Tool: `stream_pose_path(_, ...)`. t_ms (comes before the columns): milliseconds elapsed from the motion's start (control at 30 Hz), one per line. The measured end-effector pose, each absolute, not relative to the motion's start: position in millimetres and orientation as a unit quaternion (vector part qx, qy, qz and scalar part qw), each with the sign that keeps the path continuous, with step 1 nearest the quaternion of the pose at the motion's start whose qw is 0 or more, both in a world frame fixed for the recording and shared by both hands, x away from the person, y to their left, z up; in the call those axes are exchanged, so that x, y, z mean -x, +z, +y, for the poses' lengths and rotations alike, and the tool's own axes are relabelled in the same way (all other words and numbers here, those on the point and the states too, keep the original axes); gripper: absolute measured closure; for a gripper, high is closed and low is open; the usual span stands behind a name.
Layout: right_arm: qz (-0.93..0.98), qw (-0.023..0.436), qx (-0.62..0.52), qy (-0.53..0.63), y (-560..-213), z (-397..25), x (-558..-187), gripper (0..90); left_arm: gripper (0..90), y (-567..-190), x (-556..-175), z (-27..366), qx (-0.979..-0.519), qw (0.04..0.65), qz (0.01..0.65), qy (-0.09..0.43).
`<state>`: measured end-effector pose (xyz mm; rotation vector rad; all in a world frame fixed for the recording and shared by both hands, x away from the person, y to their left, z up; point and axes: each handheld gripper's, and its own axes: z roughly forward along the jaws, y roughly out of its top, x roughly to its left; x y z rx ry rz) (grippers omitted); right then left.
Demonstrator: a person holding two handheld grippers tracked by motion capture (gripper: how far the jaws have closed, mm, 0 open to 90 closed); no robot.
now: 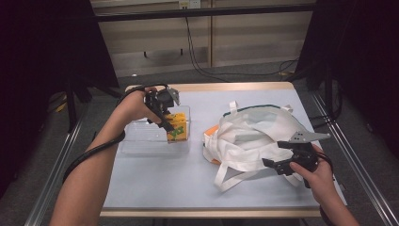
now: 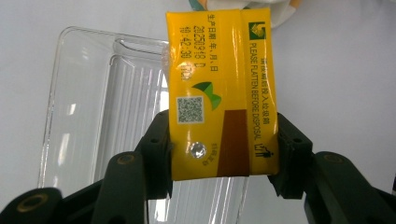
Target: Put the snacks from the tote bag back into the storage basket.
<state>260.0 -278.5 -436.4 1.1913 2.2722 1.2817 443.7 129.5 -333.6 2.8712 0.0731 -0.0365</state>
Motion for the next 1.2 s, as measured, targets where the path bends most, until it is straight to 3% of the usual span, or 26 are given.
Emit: stream_pose_path(1200, 0.786, 0.137, -0.409, 0.443, -435.5, -278.1, -259.7, 4.5, 50.0, -354.6, -439.5, 127.5, -0.991, 0.133, 0.006, -0.020)
